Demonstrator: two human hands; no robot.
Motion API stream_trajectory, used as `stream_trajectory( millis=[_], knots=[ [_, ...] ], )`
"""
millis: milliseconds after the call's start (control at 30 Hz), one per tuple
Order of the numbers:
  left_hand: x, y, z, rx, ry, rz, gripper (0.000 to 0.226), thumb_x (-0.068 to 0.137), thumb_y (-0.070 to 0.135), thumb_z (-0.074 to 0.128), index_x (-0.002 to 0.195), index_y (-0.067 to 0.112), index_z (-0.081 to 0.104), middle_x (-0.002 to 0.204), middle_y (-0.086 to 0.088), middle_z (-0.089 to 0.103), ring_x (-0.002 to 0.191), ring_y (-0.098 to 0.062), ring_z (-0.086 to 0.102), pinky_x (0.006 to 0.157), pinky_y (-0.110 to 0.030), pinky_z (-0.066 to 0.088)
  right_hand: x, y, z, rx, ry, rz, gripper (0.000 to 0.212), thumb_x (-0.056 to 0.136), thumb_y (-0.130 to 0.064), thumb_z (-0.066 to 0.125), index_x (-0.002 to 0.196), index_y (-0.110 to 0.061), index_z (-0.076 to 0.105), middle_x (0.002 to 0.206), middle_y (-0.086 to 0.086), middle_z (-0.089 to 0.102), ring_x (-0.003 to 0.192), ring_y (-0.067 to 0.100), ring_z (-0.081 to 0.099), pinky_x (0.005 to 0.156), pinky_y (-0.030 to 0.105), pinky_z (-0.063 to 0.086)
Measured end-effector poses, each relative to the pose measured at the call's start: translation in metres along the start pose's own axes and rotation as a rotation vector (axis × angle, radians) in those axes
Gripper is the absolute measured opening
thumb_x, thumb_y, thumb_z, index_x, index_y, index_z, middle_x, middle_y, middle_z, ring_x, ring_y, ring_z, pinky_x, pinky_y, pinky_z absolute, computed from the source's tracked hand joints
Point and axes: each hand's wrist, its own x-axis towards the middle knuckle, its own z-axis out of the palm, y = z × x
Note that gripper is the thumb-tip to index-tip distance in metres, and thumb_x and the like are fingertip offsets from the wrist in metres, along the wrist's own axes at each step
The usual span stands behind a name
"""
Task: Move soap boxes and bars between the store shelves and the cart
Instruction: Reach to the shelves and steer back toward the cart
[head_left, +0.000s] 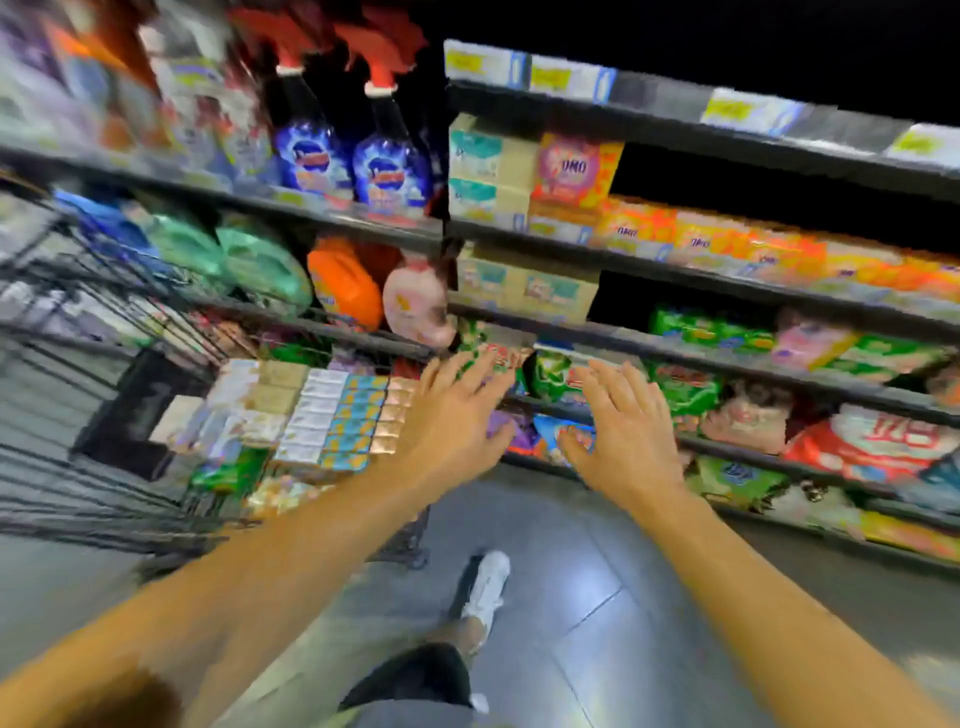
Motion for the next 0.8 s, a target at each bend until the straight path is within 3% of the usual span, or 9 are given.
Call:
stream_trajectory(
  millis=[67,200,333,467,633,800],
  knots=[
    [-0.039,-0.023,0.000,-0.022,-0.041,-0.058,0.066,0.075,0.052,0.044,0.130,0.020,0.062,0.139,-0.010,0.056,0.126,-0.039,0.050,0.106,-0.058,0.039,-0.012,-0.034,0.015,0.014,-0.048,-0.042,0.074,0.072,-0.048,0.064,0.136,-0.012,0.057,0.142,0.013,0.053,0.135,0.041,0.045,0.109,0.059,0.036],
    [-0.108,-0.073,-0.008,0.010,-0.071,-0.181,0.061,0.079,0.049,0.051,0.133,0.021,0.058,0.142,-0.010,0.053,0.129,-0.038,0.045,0.107,-0.055,0.036,-0.025,-0.102,0.041,0.007,-0.191,-0.146,0.076,0.080,-0.045,0.073,0.145,-0.016,0.047,0.152,0.011,0.043,0.144,0.037,0.031,0.117,0.055,0.021],
    [-0.160,-0.132,-0.015,0.058,-0.085,-0.282,0.060,0.078,0.048,0.056,0.130,0.020,0.061,0.138,-0.011,0.056,0.124,-0.040,0.051,0.102,-0.057,0.041,-0.021,-0.167,0.067,0.010,-0.253,-0.239,0.075,0.078,-0.043,0.075,0.142,-0.012,0.050,0.148,0.014,0.047,0.139,0.040,0.037,0.115,0.054,0.025],
    [-0.198,-0.206,-0.023,0.019,-0.086,-0.337,0.059,0.081,0.049,0.054,0.132,0.020,0.059,0.139,-0.009,0.056,0.127,-0.037,0.048,0.103,-0.058,0.040,-0.003,-0.233,0.097,0.040,-0.284,-0.252,0.073,0.075,-0.046,0.063,0.138,-0.011,0.054,0.142,0.015,0.052,0.134,0.042,0.043,0.111,0.057,0.032],
    [-0.228,-0.308,-0.038,0.026,-0.152,-0.397,0.066,0.083,0.054,0.042,0.137,0.019,0.056,0.141,-0.009,0.054,0.129,-0.037,0.047,0.107,-0.054,0.038,0.030,-0.321,0.137,0.055,-0.354,-0.256,0.074,0.087,-0.046,0.066,0.150,-0.016,0.039,0.157,0.011,0.034,0.146,0.037,0.025,0.120,0.052,0.017],
    [-0.241,-0.386,-0.049,-0.005,-0.165,-0.411,0.067,0.084,0.055,0.039,0.139,0.019,0.054,0.142,-0.010,0.054,0.131,-0.036,0.045,0.107,-0.055,0.037,0.059,-0.392,0.169,0.116,-0.407,-0.214,0.076,0.086,-0.054,0.052,0.151,-0.016,0.039,0.158,0.010,0.033,0.145,0.037,0.027,0.119,0.054,0.021]
  ],
)
